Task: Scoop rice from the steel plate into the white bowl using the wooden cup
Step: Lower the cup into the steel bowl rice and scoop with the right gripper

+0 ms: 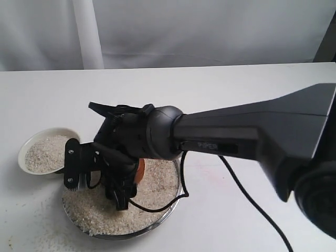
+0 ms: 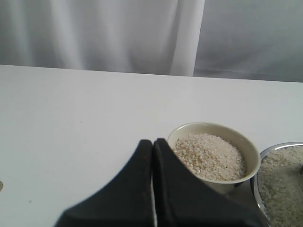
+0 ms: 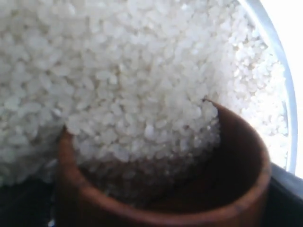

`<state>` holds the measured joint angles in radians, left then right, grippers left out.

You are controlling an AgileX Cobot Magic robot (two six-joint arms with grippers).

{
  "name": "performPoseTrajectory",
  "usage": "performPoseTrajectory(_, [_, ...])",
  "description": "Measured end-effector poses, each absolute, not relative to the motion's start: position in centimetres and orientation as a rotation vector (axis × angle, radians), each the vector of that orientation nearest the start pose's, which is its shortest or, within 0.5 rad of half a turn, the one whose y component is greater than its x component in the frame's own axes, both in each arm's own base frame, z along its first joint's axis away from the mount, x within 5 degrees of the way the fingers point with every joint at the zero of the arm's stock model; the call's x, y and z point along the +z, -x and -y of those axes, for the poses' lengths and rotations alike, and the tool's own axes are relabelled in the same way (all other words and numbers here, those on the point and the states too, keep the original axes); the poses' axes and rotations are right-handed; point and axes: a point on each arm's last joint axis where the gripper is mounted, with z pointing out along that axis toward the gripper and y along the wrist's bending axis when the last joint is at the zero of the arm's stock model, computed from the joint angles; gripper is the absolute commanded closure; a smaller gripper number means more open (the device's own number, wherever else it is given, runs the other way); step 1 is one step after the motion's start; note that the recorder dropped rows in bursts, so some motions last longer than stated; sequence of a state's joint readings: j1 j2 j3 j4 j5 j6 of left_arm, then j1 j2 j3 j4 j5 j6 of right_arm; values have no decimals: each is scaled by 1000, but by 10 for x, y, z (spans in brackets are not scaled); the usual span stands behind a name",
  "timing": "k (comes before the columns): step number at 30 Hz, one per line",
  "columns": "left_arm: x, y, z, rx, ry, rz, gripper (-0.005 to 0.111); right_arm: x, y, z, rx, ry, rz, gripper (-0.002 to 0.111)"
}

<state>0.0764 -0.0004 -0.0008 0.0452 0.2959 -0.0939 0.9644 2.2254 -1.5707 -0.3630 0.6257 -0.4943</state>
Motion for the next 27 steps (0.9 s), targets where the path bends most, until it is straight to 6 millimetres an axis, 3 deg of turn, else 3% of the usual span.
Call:
performPoseTrajectory(12, [187,-54,-5,30,122,-1774,107,141,-267,-323,29,1745,-1688,108])
performPoseTrajectory(24, [187,-54,-5,30,122,-1774,107,140,-264,-321,47,1736,-1643,108])
performPoseTrajectory(27, [187,-54,-5,30,122,-1774,107,151,-270,-326,18,1748,-1659,108])
